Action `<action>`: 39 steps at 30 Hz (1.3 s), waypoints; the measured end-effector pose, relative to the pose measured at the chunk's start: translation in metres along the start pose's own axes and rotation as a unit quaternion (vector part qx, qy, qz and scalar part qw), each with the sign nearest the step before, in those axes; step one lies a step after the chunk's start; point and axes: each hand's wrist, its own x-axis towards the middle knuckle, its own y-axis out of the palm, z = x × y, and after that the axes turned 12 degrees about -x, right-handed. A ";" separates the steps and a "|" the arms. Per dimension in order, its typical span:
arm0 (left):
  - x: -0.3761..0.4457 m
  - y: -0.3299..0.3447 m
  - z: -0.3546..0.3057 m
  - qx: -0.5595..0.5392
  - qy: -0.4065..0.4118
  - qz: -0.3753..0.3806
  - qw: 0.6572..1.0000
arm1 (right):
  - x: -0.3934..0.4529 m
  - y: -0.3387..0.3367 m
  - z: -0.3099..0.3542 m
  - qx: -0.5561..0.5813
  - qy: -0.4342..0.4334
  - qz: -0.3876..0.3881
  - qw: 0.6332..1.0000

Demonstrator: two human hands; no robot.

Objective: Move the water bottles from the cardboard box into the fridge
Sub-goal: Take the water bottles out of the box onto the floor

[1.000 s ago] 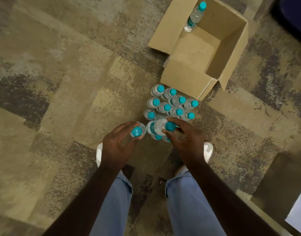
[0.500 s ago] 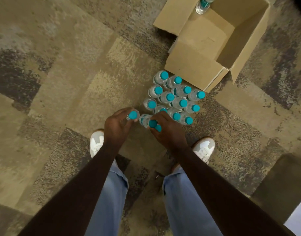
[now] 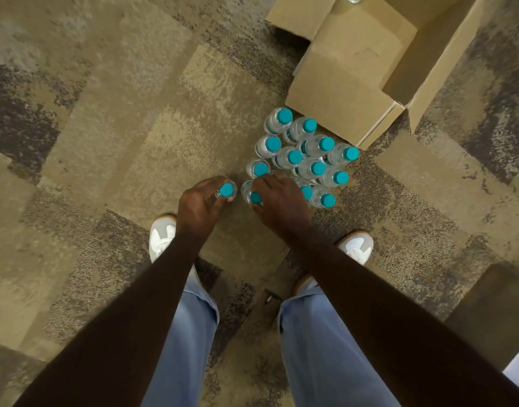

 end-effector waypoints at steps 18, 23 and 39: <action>-0.029 0.022 0.000 -0.027 -0.050 0.035 0.998 | -0.001 0.012 -0.007 -0.068 -0.036 -0.015 0.997; -0.036 0.035 -0.002 -0.031 -0.062 0.012 0.998 | -0.003 0.020 -0.011 -0.052 -0.037 -0.015 0.998; -0.044 0.037 -0.003 -0.087 -0.102 0.001 0.991 | -0.006 -0.003 -0.023 0.023 -0.048 -0.005 0.999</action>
